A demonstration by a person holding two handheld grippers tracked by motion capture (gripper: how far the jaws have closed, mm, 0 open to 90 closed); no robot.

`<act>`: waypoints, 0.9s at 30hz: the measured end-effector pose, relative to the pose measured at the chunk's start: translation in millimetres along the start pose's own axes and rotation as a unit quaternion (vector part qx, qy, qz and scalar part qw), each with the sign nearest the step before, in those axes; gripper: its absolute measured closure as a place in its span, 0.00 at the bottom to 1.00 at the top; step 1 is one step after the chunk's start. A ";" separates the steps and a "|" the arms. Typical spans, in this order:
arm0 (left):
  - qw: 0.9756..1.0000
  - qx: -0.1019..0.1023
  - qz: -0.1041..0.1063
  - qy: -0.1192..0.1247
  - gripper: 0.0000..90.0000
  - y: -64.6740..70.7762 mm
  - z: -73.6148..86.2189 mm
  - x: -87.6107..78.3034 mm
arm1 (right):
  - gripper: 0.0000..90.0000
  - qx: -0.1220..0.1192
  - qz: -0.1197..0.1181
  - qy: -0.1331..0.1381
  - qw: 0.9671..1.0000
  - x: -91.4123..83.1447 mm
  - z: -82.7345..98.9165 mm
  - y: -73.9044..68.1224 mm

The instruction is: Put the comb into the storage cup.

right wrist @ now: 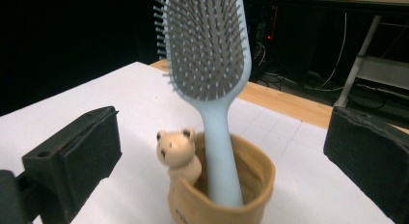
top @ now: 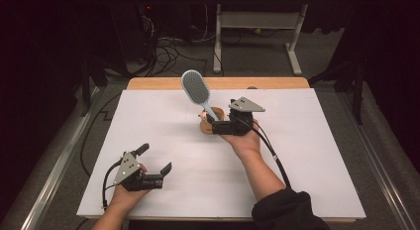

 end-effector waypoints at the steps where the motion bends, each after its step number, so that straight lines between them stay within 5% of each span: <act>1: 1.000 0.000 -0.002 0.000 0.00 -0.4 0.3 0.3 | 0.00 0.000 -0.001 -0.001 1.000 -3.4 2.1 0.2; 14: 1.000 0.009 -0.004 0.005 0.00 -3.6 -1.0 2.9 | 0.00 0.005 -0.003 -0.014 1.000 -47.1 28.6 4.5; 21: 1.000 -0.003 -0.011 0.005 0.00 -2.8 -1.4 3.6 | 0.00 0.001 -0.001 -0.010 1.000 -81.3 38.5 13.5; 27: 1.000 0.006 -0.005 0.007 0.00 -3.0 -3.4 3.8 | 0.00 0.004 0.004 0.003 1.000 -118.8 44.3 24.6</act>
Point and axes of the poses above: each handheld gripper's, and its own axes: x roughly forward along the jaws, z roughly out of its underside, y roughly to its right, the point moved 9 cm from there along x, roughly forward along the jaws, and after that the axes turned 13 degrees about y, right-handed, at the moved point
